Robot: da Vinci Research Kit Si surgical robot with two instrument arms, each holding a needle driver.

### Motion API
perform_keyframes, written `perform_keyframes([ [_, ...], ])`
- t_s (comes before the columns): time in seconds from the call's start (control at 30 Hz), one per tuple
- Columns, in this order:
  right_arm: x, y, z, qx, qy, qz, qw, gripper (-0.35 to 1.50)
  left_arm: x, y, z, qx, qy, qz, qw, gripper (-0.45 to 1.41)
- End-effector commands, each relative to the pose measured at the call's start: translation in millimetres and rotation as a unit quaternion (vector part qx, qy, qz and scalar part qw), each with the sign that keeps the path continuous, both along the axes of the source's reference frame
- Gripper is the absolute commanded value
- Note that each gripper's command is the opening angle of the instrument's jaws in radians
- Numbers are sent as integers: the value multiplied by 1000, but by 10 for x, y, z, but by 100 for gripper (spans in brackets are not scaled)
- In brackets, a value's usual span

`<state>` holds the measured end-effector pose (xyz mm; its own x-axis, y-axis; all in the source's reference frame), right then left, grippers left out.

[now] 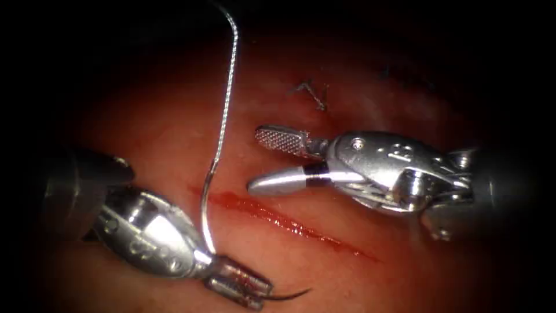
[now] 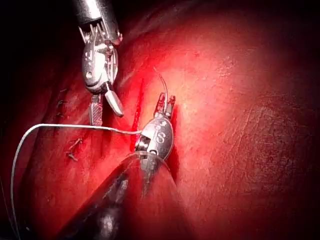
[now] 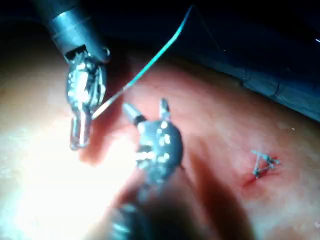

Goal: Wound Closure

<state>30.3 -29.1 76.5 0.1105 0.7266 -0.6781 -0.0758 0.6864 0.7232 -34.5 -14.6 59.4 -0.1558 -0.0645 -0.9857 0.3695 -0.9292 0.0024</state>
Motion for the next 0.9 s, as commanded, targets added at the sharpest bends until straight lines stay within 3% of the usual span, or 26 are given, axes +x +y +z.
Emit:
perform_keyframes([
  [0.03,15,-3,0,1,6,-4,1000,86,-6,0,8,-1,-1,1,1000,-45],
  [0.7,42,-9,8,-3,10,-5,1000,71,-10,-4,6,-3,1,-1,1000,-45],
  [0.77,42,-10,8,-3,11,-6,1000,56,-11,-4,6,-3,1,-1,1000,-45],
  [0.83,42,-9,7,-3,16,-11,1000,-3,-11,-5,7,-4,1,-1,1000,-45],
  [0.87,42,-9,7,-3,16,-11,1000,-3,-11,-5,7,-4,1,-1,1000,-45],
  [0.9,42,-9,6,-3,19,-13,1000,-19,-11,-5,7,-4,1,-1,1000,-45],
])
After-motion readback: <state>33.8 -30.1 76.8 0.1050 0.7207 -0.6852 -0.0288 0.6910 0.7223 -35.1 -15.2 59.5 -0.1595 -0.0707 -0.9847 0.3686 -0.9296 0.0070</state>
